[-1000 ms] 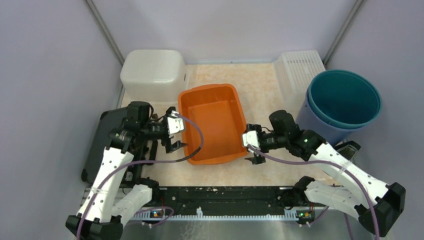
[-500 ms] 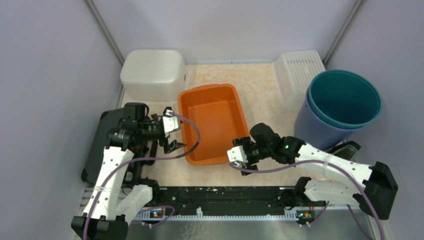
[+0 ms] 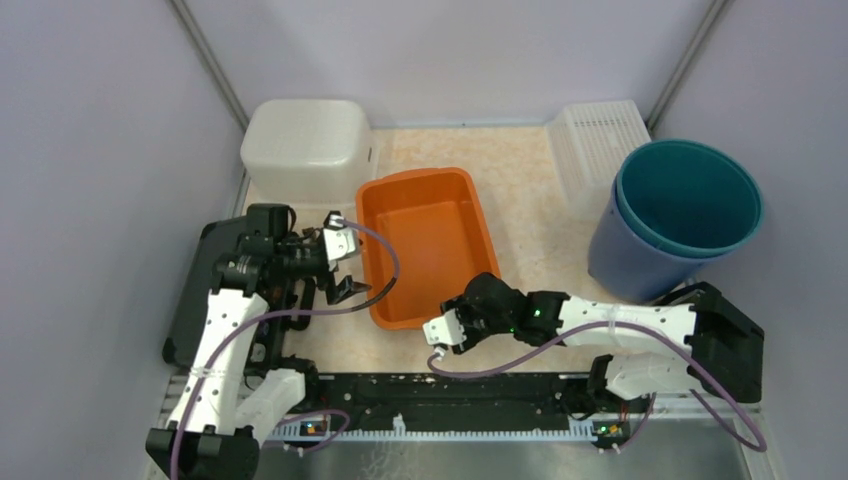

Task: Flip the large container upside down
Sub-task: Turn the container upside down at the center of the board.

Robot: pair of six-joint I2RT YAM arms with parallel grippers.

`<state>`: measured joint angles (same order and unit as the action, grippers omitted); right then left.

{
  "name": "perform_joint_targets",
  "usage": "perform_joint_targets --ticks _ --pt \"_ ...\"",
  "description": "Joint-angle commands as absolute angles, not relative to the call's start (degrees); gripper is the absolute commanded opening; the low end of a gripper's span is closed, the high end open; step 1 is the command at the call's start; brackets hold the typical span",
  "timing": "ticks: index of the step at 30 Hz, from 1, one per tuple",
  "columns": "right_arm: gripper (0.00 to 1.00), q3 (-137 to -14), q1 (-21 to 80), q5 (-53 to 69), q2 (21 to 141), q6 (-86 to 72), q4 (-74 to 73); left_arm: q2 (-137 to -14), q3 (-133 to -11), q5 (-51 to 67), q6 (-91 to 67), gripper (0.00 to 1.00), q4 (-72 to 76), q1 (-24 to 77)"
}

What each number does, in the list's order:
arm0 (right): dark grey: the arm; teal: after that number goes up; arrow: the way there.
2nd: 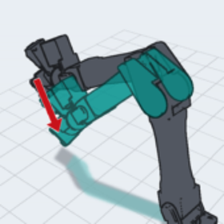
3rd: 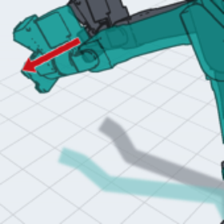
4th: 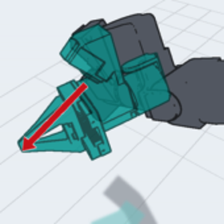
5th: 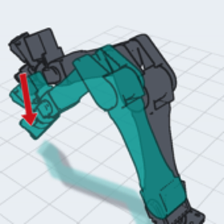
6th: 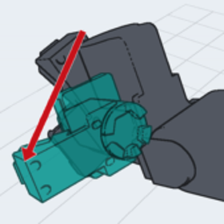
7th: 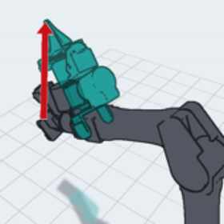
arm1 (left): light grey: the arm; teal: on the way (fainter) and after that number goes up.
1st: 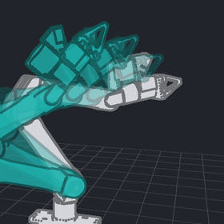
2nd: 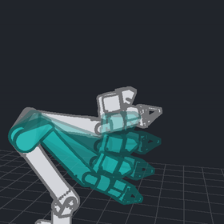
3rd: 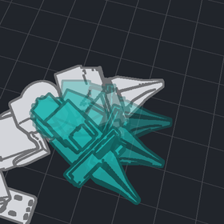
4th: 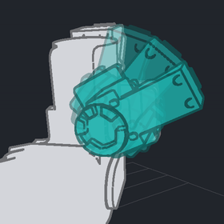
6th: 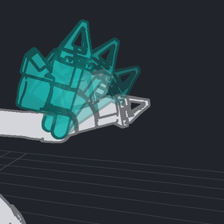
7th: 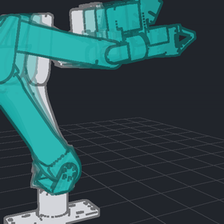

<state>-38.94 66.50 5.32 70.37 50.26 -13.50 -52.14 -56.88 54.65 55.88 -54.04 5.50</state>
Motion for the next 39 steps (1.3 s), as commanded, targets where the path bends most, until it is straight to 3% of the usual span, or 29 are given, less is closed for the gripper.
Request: perform_joint_targets --ticks 1,8,16,22,39 --pt "0.52 -38.6 67.5 0.2 69.1 47.5 -7.0 -51.5 -57.6 57.3 56.4 0.99 -53.0 4.7" --pt "0.49 -36.9 67.5 1.2 68.2 46.5 -7.6 -50.7 -56.4 59.7 57.5 0.99 -53.6 2.9" --pt "0.66 -36.3 67.9 0.4 68.4 46.5 -5.3 -50.5 -56.6 61.3 58.0 0.99 -54.2 1.5" --pt "0.73 -35.0 67.9 -1.8 69.0 47.4 -3.5 -50.8 -56.2 61.9 58.3 0.99 -54.2 1.4" --pt "0.78 -34.3 69.2 -4.5 69.4 49.0 -1.8 -51.2 -56.6 62.6 59.1 0.99 -55.0 1.3"
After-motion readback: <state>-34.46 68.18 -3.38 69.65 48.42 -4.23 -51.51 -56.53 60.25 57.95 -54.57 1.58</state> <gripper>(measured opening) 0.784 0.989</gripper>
